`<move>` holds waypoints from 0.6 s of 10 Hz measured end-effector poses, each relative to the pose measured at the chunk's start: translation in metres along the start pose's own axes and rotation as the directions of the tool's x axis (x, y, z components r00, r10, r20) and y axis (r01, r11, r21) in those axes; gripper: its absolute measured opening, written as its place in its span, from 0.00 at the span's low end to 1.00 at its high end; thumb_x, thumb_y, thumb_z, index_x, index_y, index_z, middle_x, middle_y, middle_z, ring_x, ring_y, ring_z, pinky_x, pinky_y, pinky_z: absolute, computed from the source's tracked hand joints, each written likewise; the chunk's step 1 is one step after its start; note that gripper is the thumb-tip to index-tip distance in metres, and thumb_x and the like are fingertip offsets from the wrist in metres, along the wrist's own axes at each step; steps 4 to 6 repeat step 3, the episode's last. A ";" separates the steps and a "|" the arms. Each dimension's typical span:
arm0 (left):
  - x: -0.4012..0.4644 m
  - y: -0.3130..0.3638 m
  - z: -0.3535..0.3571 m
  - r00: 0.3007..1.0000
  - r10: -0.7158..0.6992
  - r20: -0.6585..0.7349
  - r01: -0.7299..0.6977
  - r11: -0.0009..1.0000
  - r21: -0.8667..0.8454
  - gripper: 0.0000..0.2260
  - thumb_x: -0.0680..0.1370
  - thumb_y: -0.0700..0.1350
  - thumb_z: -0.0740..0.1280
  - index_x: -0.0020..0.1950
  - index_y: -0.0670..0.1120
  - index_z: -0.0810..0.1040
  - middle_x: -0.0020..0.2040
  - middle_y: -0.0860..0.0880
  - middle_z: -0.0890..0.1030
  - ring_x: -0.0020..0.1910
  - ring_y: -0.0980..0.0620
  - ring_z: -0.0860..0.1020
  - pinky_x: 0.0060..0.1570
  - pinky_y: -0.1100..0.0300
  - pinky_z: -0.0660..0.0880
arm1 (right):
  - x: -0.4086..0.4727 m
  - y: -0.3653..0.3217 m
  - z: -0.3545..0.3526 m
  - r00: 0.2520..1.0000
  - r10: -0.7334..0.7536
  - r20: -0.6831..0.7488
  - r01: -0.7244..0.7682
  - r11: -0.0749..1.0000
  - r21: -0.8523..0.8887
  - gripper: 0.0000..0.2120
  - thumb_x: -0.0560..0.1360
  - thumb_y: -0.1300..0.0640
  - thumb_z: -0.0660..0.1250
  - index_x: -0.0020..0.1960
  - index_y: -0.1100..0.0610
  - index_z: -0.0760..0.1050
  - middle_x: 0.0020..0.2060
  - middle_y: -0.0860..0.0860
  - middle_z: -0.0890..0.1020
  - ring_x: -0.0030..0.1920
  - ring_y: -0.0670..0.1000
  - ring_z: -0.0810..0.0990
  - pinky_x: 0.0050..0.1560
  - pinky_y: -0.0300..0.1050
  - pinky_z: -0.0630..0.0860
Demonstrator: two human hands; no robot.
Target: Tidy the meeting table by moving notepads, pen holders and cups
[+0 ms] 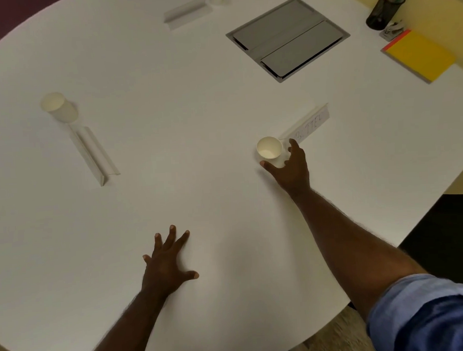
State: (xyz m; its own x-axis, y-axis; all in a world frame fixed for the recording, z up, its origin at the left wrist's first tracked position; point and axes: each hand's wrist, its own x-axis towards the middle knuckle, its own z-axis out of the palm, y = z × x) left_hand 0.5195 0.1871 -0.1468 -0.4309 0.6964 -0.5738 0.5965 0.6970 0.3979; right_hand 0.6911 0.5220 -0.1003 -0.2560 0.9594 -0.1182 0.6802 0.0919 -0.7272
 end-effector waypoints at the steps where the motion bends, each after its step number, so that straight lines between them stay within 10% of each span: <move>1: -0.001 0.002 -0.002 1.000 0.003 -0.001 -0.003 1.000 -0.004 0.51 0.61 0.64 0.76 0.75 0.66 0.48 0.74 0.63 0.37 0.77 0.47 0.37 0.67 0.27 0.48 | -0.018 0.001 -0.004 0.998 -0.023 -0.051 0.022 1.000 -0.017 0.49 0.63 0.37 0.77 0.75 0.52 0.58 0.67 0.52 0.69 0.63 0.56 0.75 0.60 0.60 0.76; 6: -0.014 0.000 -0.008 0.999 0.000 -0.046 0.004 0.996 0.084 0.44 0.69 0.61 0.72 0.77 0.61 0.49 0.79 0.56 0.43 0.78 0.46 0.44 0.72 0.36 0.53 | -0.091 0.015 0.005 0.996 -0.085 -0.010 0.084 0.994 -0.069 0.46 0.65 0.37 0.75 0.75 0.51 0.58 0.68 0.51 0.68 0.66 0.56 0.73 0.62 0.60 0.74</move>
